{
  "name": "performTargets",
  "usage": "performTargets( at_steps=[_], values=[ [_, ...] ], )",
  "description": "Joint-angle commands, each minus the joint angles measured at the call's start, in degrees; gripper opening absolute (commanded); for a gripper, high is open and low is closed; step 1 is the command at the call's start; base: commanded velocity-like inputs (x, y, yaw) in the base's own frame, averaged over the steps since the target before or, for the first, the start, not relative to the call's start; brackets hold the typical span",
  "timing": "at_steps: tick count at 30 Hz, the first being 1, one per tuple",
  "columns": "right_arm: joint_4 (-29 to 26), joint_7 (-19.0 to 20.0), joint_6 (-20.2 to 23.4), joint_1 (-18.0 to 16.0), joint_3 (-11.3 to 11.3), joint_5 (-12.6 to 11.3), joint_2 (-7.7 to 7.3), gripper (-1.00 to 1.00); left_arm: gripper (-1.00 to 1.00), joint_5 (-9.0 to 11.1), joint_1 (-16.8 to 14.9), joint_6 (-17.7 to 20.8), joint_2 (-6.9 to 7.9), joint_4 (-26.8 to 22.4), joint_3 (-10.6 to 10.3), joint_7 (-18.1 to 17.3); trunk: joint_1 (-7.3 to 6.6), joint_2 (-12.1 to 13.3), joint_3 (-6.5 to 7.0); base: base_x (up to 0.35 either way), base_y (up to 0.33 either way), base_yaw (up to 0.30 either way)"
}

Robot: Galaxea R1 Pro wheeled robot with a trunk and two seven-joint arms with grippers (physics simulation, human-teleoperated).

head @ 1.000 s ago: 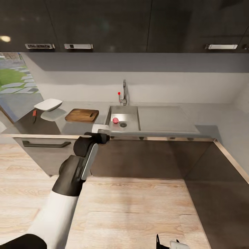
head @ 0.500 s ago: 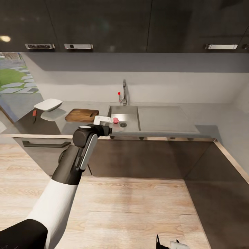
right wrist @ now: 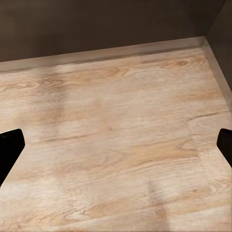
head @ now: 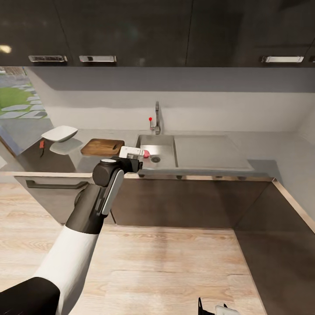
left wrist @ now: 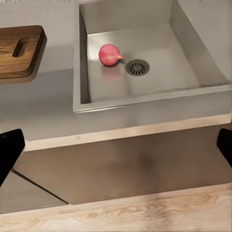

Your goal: In the kitchen, take the Vidalia onion out of the sink, dice it on the chopping board with the paring knife, put the diced onion into the bowl on the countertop, then place both the paring knife and the chopping board into the sink.

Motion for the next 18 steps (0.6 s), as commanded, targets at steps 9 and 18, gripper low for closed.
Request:
performTargets(
  at_steps=[9, 18],
  values=[
    [1.89, -0.13, 11.84, -0.04, 0.50, -0.39, 0.03, 1.00, 1.00, 0.47, -0.04, 0.11, 0.00, 0.63, -0.04, 0.62, 0.05, -0.09, -0.09, 0.294, -0.082, 0.000],
    [2.13, 1.85, 19.48, 0.04, 0.43, -0.67, -0.77, 1.00, 1.00, 0.46, -0.04, 0.11, -0.11, 0.71, -0.65, 0.76, 0.05, -0.09, -0.09, 0.305, -0.127, 0.000]
  ],
)
